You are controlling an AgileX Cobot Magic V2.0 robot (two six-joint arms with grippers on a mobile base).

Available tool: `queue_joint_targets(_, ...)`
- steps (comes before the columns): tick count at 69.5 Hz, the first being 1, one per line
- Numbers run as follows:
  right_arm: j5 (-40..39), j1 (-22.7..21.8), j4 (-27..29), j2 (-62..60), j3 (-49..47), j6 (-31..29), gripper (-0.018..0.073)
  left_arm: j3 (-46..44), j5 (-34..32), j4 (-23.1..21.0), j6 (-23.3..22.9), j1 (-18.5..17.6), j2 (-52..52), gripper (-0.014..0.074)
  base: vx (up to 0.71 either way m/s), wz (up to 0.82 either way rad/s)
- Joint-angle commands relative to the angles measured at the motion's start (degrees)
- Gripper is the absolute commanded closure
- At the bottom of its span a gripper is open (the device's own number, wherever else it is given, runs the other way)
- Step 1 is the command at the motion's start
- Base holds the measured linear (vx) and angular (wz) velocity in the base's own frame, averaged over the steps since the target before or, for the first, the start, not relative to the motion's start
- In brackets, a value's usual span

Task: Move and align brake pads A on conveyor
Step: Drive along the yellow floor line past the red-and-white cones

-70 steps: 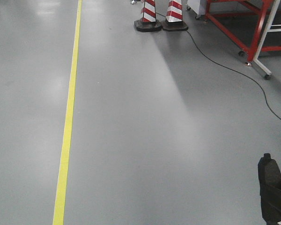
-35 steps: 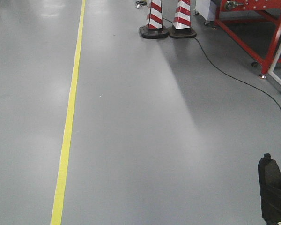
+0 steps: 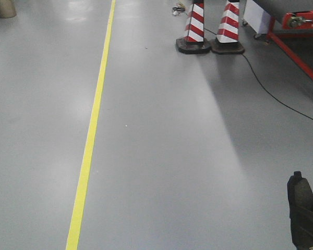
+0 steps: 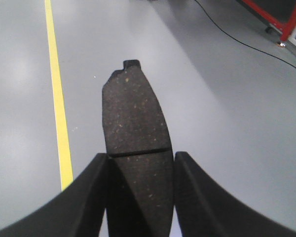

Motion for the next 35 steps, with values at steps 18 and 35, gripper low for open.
queue_joint_targets(18,-4.87,-0.09,-0.59,0.03,-1.68,-0.24,0.0460,-1.65,-5.15,-0.17,-0.05,-0.37,0.36,0.0387,0.52,0.15)
queue_joint_targets(35,-4.87,-0.09,-0.59,0.03,-1.68,-0.24,0.0460,-1.65,-5.15,-0.17,-0.05,-0.37,0.36,0.0387,0.54,0.08)
